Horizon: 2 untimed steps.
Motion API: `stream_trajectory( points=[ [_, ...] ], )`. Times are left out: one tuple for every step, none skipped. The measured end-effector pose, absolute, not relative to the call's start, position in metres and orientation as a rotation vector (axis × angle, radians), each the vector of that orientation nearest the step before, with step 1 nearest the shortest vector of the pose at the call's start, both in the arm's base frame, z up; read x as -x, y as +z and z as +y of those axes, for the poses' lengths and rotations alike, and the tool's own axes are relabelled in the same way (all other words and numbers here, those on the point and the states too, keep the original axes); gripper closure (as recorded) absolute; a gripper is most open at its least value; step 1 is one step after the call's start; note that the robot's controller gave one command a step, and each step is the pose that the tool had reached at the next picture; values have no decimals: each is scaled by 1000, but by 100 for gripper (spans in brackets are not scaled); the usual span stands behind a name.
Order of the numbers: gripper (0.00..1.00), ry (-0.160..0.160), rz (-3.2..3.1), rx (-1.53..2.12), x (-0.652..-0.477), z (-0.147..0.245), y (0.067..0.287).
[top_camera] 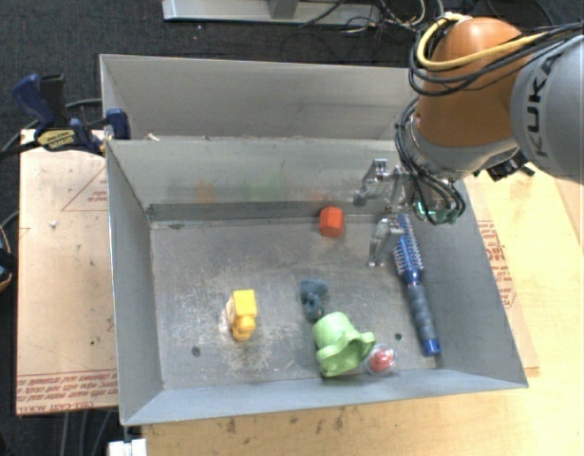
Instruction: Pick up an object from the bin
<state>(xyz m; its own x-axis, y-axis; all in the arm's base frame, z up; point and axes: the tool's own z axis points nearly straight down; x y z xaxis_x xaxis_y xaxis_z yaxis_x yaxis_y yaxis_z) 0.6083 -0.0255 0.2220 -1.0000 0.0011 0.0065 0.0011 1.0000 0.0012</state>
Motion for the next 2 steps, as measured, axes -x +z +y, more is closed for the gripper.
stream_trajectory(
  points=[
    [0,-3,-3130,-135,-566,-7,98],
    [0,1,-3163,-113,-489,21,76]
  ],
)
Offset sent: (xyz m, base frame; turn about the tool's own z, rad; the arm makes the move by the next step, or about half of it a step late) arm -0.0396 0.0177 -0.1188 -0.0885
